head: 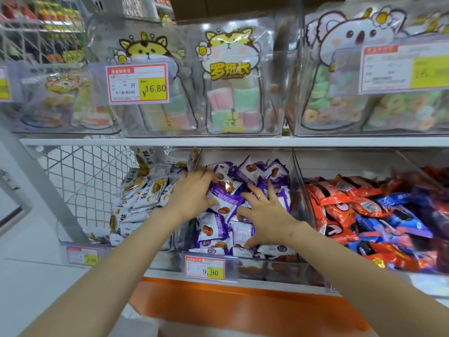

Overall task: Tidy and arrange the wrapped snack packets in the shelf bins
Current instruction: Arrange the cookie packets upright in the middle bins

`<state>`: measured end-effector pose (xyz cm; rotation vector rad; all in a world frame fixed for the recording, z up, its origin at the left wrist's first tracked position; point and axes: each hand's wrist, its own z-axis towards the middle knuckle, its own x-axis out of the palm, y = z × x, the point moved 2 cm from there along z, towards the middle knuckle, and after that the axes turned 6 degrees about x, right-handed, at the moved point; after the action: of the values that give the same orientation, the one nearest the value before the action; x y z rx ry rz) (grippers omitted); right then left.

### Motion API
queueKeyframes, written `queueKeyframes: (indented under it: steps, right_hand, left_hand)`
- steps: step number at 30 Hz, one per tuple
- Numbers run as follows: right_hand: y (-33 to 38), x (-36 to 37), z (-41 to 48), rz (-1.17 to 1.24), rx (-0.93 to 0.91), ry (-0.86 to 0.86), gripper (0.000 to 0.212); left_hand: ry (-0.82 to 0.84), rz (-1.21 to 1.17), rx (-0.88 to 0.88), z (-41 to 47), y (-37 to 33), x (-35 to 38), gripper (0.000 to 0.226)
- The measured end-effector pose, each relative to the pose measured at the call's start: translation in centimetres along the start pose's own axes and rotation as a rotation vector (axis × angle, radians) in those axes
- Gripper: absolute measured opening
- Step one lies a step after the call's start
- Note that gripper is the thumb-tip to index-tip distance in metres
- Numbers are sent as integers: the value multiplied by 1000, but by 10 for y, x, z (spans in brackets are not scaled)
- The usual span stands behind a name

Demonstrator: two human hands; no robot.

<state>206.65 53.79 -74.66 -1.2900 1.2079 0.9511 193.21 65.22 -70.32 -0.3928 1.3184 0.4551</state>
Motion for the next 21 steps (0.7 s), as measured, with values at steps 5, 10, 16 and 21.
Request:
queueKeyframes:
  steps: [5, 10, 16, 21]
  right_hand:
    - [-9, -5, 1, 87, 44, -76, 64]
    - [-14, -10, 5, 139, 143, -147, 58]
    - [-24, -22, 9, 183, 259, -253, 53]
    - [-25, -19, 13, 210, 248, -215, 55]
  left_hand:
    - [-163, -112, -80, -10, -1, -3, 42]
    - [-237, -110, -177, -25, 12, -6, 40]
    - [-223, -124, -155, -33, 10, -2, 38]
    - [-228, -190, -156, -31, 7, -3, 34]
